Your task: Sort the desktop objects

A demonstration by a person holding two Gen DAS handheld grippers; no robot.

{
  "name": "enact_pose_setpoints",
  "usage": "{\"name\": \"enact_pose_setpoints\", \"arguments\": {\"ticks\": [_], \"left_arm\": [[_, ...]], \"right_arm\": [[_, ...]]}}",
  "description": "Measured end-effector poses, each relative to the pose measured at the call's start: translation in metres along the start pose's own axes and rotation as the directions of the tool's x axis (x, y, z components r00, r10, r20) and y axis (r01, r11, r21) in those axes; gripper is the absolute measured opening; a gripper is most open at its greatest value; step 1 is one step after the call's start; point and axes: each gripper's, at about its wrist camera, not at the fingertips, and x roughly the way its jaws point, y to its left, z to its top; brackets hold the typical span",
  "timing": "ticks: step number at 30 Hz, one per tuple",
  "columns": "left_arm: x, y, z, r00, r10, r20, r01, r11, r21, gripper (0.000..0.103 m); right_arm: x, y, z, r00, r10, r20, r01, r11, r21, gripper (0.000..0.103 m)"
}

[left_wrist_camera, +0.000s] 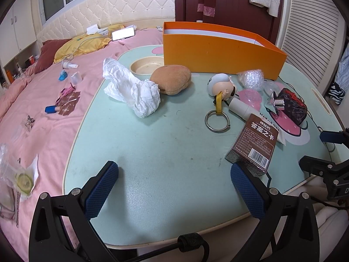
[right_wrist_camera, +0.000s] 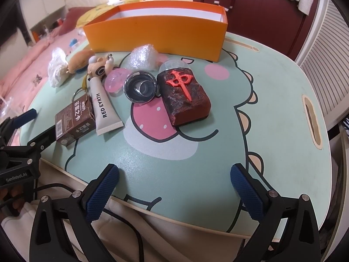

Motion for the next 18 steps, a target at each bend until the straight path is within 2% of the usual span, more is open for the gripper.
{"name": "enact_pose_setpoints", "arguments": {"ticks": [4,9,12,18], "left_arm": [[-0.001,0.002,0.002,1.0,-0.011,-0.014,0.011,1.0,0.014,0.103],[-0.018,0.027,0.019,0.997,0.015,0.07,-0.014,1.0,-0.017,0.103],[-0.017,0.044,0.034,0.996,0.0,0.087,0.002,1.0,-0.028,0.103],[0.007,0.056,0.061,0.997,-0.059,0.04,0.056,0.996,0.074,0.103]], "right_arm": [[0.0,0.0,0.0,1.0,0.0,0.003,0.0,1.0,-0.001,0.103],[0.0,0.0,0.0,1.0,0.0,0.007,0.0,1.0,-0.002,0.103],[-0.001,-0.001,-0.001,1.0,0.001,0.009,-0.001,1.0,-0.003,0.103],[0.002,-0.001,0.0,1.0,0.005,0.022,-0.004,1.0,-0.014,0.103]]}}
